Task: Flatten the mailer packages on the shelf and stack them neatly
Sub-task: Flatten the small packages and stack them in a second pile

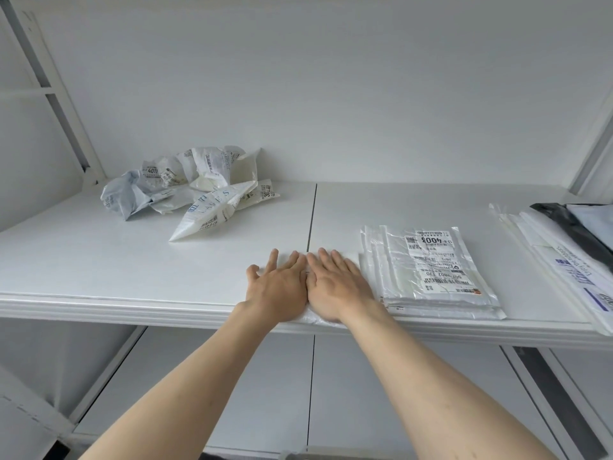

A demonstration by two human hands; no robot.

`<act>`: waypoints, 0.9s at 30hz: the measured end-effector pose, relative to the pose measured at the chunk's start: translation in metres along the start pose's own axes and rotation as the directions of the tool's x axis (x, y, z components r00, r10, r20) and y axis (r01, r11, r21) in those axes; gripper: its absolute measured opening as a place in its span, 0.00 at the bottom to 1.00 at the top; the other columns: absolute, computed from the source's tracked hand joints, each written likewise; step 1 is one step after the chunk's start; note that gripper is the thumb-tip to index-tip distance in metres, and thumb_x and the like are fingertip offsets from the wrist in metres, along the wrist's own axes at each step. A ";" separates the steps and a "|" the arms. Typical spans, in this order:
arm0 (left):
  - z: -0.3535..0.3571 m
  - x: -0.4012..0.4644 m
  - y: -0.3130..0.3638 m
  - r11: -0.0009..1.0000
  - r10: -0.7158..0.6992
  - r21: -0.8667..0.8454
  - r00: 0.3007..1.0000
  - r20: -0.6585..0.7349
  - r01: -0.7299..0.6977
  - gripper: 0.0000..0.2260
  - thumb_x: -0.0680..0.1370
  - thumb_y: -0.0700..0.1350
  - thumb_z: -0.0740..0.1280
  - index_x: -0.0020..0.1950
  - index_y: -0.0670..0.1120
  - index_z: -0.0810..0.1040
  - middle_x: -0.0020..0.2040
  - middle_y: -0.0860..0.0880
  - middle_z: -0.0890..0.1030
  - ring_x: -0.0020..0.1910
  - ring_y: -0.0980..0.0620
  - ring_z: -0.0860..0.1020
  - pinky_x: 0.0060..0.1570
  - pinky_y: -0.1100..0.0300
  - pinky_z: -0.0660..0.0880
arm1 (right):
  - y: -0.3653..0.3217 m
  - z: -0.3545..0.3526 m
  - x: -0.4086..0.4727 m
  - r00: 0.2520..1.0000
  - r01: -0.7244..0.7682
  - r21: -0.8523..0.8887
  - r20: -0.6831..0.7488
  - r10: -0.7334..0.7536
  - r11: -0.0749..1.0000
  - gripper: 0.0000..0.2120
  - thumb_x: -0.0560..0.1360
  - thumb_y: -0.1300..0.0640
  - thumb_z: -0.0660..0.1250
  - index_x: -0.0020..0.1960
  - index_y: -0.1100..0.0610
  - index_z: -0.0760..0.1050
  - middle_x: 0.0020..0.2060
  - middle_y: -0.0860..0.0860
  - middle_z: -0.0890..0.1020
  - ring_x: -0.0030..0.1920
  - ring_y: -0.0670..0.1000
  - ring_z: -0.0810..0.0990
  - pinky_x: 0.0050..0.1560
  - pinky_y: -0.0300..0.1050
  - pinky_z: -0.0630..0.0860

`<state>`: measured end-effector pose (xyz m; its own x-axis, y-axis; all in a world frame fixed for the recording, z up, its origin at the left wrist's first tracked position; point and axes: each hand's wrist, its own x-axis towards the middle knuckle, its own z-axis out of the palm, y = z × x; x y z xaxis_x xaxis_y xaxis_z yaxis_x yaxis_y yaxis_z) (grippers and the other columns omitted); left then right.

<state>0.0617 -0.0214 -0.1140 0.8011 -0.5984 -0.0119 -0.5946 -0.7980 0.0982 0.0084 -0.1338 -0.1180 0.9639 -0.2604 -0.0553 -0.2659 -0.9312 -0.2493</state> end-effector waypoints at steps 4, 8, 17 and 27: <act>0.001 -0.001 0.000 0.999 -0.037 0.033 0.999 0.016 0.037 0.23 0.84 0.51 0.42 0.79 0.56 0.47 0.80 0.59 0.48 0.79 0.47 0.43 0.71 0.38 0.47 | -0.001 0.000 0.000 1.000 0.002 -0.014 0.008 -0.002 1.000 0.26 0.83 0.47 0.40 0.80 0.50 0.44 0.80 0.49 0.44 0.79 0.50 0.40 0.77 0.48 0.38; -0.002 -0.002 0.004 0.996 -0.069 0.068 0.996 0.053 0.066 0.23 0.83 0.52 0.40 0.80 0.56 0.44 0.80 0.58 0.45 0.79 0.46 0.41 0.72 0.36 0.44 | -0.001 -0.002 -0.014 1.000 0.017 -0.029 0.007 -0.017 0.999 0.26 0.83 0.48 0.40 0.80 0.51 0.43 0.80 0.50 0.43 0.79 0.51 0.39 0.77 0.49 0.37; -0.001 -0.013 0.010 0.984 -0.175 0.026 0.985 0.008 0.174 0.22 0.83 0.54 0.40 0.79 0.58 0.51 0.80 0.54 0.51 0.79 0.47 0.45 0.71 0.37 0.45 | 0.013 -0.012 -0.066 0.981 0.128 -0.068 0.153 -0.117 0.989 0.47 0.73 0.31 0.60 0.80 0.51 0.42 0.79 0.51 0.41 0.79 0.50 0.39 0.77 0.51 0.40; -0.058 -0.033 -0.003 0.617 -0.275 -0.780 0.957 -0.090 0.104 0.23 0.81 0.57 0.50 0.62 0.48 0.78 0.61 0.46 0.79 0.64 0.45 0.73 0.69 0.48 0.64 | 0.016 -0.043 -0.088 0.952 0.204 0.495 -0.301 -0.053 0.844 0.19 0.82 0.60 0.56 0.71 0.50 0.71 0.66 0.51 0.77 0.65 0.53 0.75 0.58 0.39 0.70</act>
<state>0.0407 0.0045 -0.0566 0.9364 -0.3471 0.0510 -0.2303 -0.4984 0.8358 -0.0810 -0.1372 -0.0755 0.9279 -0.2749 0.2517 -0.0212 -0.7131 -0.7008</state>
